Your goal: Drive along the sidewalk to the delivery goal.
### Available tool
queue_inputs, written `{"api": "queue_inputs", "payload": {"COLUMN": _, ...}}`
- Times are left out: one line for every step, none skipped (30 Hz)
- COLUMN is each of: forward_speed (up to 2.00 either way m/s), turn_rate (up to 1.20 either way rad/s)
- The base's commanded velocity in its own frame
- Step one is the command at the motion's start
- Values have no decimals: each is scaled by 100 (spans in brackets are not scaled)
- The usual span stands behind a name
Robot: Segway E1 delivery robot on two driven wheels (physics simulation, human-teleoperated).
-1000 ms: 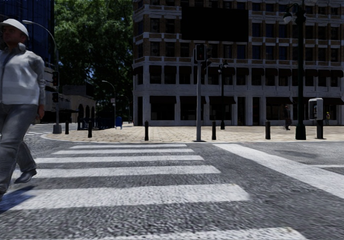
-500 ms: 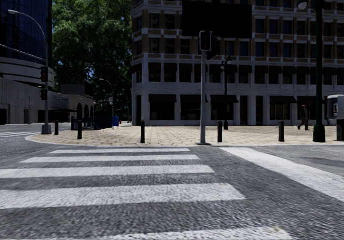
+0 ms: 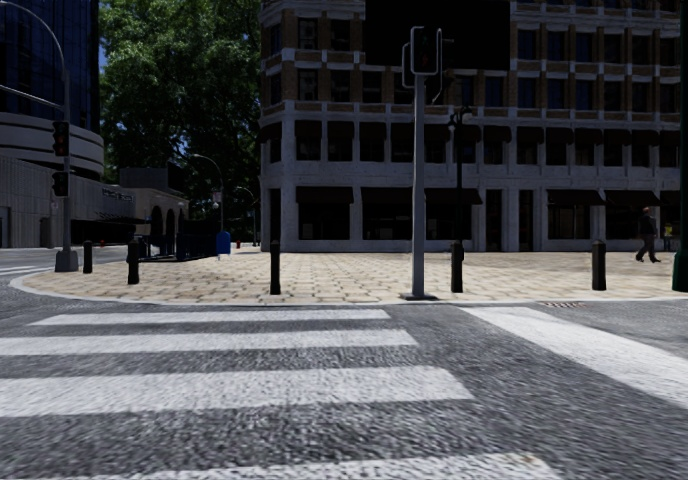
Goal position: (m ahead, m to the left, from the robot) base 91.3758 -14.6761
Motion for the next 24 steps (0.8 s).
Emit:
{"api": "queue_inputs", "payload": {"forward_speed": 196, "turn_rate": 0}}
{"api": "queue_inputs", "payload": {"forward_speed": 196, "turn_rate": 0}}
{"api": "queue_inputs", "payload": {"forward_speed": 196, "turn_rate": 0}}
{"api": "queue_inputs", "payload": {"forward_speed": 196, "turn_rate": 0}}
{"api": "queue_inputs", "payload": {"forward_speed": 196, "turn_rate": 0}}
{"api": "queue_inputs", "payload": {"forward_speed": 196, "turn_rate": 0}}
{"api": "queue_inputs", "payload": {"forward_speed": 196, "turn_rate": 0}}
{"api": "queue_inputs", "payload": {"forward_speed": 196, "turn_rate": 0}}
{"api": "queue_inputs", "payload": {"forward_speed": 196, "turn_rate": 0}}
{"api": "queue_inputs", "payload": {"forward_speed": 196, "turn_rate": 0}}
{"api": "queue_inputs", "payload": {"forward_speed": 196, "turn_rate": 0}}
{"api": "queue_inputs", "payload": {"forward_speed": 196, "turn_rate": 1}}
{"api": "queue_inputs", "payload": {"forward_speed": 196, "turn_rate": 3}}
{"api": "queue_inputs", "payload": {"forward_speed": 196, "turn_rate": 3}}
{"api": "queue_inputs", "payload": {"forward_speed": 196, "turn_rate": 3}}
{"api": "queue_inputs", "payload": {"forward_speed": 196, "turn_rate": 3}}
{"api": "queue_inputs", "payload": {"forward_speed": 196, "turn_rate": 4}}
{"api": "queue_inputs", "payload": {"forward_speed": 196, "turn_rate": 6}}
{"api": "queue_inputs", "payload": {"forward_speed": 196, "turn_rate": 8}}
{"api": "queue_inputs", "payload": {"forward_speed": 196, "turn_rate": 8}}
{"api": "queue_inputs", "payload": {"forward_speed": 196, "turn_rate": 10}}
{"api": "queue_inputs", "payload": {"forward_speed": 196, "turn_rate": 13}}
{"api": "queue_inputs", "payload": {"forward_speed": 196, "turn_rate": 16}}
{"api": "queue_inputs", "payload": {"forward_speed": 196, "turn_rate": 16}}
